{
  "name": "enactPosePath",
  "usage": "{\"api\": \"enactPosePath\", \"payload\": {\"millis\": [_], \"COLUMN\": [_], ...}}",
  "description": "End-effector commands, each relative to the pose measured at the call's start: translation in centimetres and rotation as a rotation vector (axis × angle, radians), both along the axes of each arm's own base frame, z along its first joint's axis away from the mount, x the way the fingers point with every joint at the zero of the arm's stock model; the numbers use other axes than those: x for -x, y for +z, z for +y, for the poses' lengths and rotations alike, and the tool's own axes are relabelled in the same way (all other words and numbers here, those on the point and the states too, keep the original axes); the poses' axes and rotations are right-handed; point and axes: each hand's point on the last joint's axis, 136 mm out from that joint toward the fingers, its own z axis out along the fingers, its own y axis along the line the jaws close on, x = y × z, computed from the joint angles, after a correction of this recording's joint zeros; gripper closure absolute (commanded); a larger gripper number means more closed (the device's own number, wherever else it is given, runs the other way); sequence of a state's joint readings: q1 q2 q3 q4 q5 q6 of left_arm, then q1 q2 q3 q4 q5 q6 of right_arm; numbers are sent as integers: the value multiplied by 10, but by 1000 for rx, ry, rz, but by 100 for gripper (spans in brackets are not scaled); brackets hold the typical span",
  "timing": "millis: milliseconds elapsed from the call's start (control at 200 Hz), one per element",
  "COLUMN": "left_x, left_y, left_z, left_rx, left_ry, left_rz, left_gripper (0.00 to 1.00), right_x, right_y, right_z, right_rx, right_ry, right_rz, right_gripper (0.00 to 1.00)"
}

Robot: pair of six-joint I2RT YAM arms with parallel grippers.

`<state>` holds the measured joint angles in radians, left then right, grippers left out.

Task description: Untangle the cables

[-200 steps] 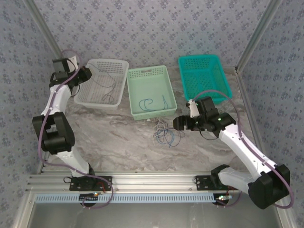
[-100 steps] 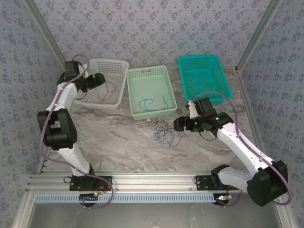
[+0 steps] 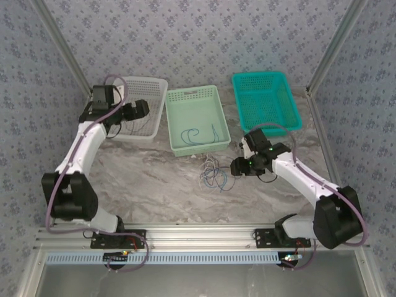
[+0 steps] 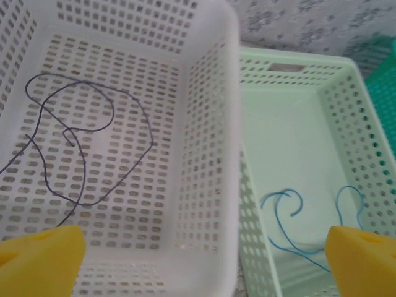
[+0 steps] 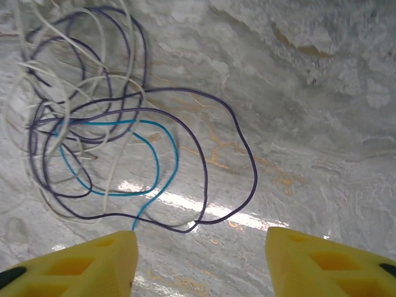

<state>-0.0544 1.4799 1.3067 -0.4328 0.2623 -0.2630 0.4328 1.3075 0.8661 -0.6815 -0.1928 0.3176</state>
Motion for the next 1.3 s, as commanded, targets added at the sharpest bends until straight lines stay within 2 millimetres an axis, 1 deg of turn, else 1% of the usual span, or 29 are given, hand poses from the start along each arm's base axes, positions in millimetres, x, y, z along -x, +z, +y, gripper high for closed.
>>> {"api": "enactPosePath", "payload": {"millis": [0,65,140,185,265,370,455,580,660,685,725,810,949,1049,1084,1174,1199,1239,1294], "left_x": [17,33,52,63,81,100,112,122,124,125,125,125,125,125,125,125,125,124,125], "left_y": [23,28,28,23,15,7,4,5,3,2,0,-3,-4,-2,-2,-2,-2,-1,0], "left_z": [1,-6,-18,-29,-42,-53,-56,-59,-63,-64,-65,-65,-63,-63,-64,-64,-64,-64,-65], "left_rx": [-9,-5,-12,-13,-15,0,2,4,4,4,6,14,13,15,16,13,14,15,19], "left_ry": [17,0,-36,-67,-99,-119,-124,-135,-149,-152,-150,-146,-134,-132,-134,-135,-135,-137,-142], "left_rz": [-96,-127,-149,-148,-141,-142,-143,-145,-139,-136,-134,-128,-133,-138,-137,-138,-139,-141,-143], "left_gripper": [1,1,1,0,1,1,1,1,1,1,0,0,1,1,1,0,1,1,1], "right_x": [3,1,-6,-11,-16,-18,-20,-27,-30,-37,-39,-42,-39,-36,-35,-34,-36,-30,-26], "right_y": [-12,-16,-17,-19,-23,-32,-36,-41,-45,-44,-44,-43,-39,-30,-26,-4,5,14,34], "right_z": [-3,-1,0,1,5,12,17,18,20,25,27,30,32,34,35,35,36,33,35], "right_rx": [41,48,59,66,66,67,59,69,70,57,51,45,28,1,-12,-36,-44,-46,-67], "right_ry": [27,45,64,72,108,149,176,179,176,175,173,178,202,212,214,211,210,207,218], "right_rz": [22,22,-2,-11,-6,34,44,42,55,32,33,21,14,5,1,-51,-77,-76,-109], "right_gripper": [43,43,44,45,46,48,49,50,54,56,59,70,85,100,100,100,100,100,100]}}
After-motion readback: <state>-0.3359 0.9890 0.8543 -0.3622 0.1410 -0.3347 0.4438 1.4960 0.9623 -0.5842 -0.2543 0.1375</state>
